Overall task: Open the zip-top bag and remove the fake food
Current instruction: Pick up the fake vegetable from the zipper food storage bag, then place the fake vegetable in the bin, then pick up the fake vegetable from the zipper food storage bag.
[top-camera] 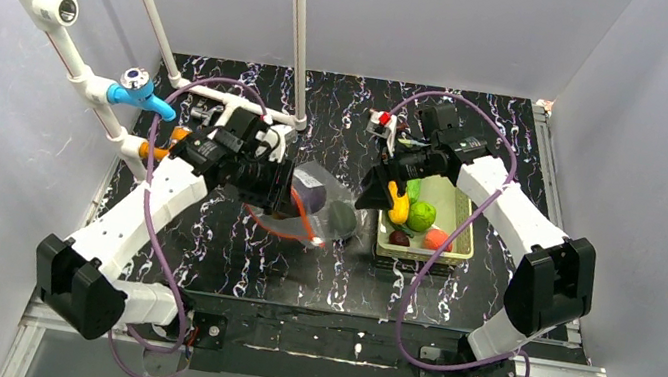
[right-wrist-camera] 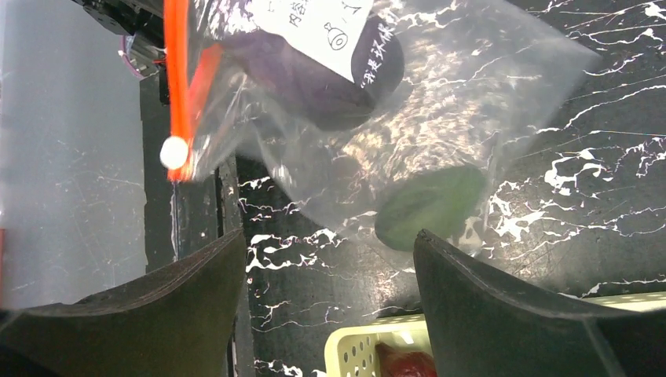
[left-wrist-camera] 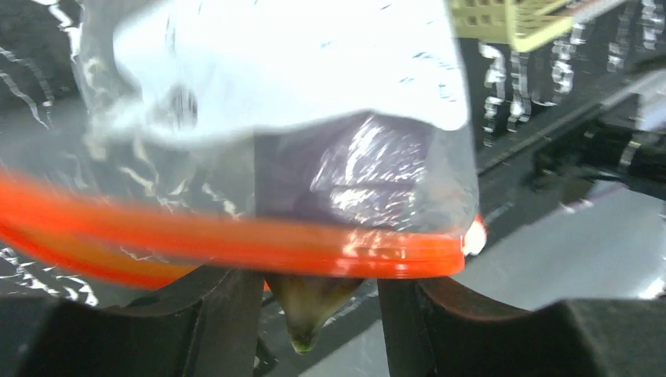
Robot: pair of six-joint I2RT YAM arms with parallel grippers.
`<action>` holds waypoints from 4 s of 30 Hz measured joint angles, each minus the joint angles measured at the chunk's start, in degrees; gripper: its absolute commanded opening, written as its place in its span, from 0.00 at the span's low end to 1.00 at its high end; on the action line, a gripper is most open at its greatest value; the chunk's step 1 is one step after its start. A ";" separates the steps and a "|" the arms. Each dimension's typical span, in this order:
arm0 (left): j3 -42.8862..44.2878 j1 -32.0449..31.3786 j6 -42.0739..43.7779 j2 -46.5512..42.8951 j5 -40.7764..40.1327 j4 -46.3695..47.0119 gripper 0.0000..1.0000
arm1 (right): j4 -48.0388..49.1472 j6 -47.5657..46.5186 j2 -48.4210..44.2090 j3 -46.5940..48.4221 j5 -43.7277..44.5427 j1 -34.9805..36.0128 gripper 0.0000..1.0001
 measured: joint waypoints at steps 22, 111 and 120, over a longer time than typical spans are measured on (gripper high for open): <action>1.79 3.26 -1.95 -13.05 5.64 -23.12 0.00 | -0.28 -1.22 -1.40 0.00 -0.61 -1.73 0.84; -21.38 -22.82 -13.11 -34.27 -6.84 3.85 0.21 | 12.61 18.12 -18.71 -17.33 -14.51 -28.70 0.84; -29.33 -22.82 -22.40 -35.78 -11.65 0.00 0.00 | 10.08 18.10 -16.81 -16.85 -14.34 -25.11 0.84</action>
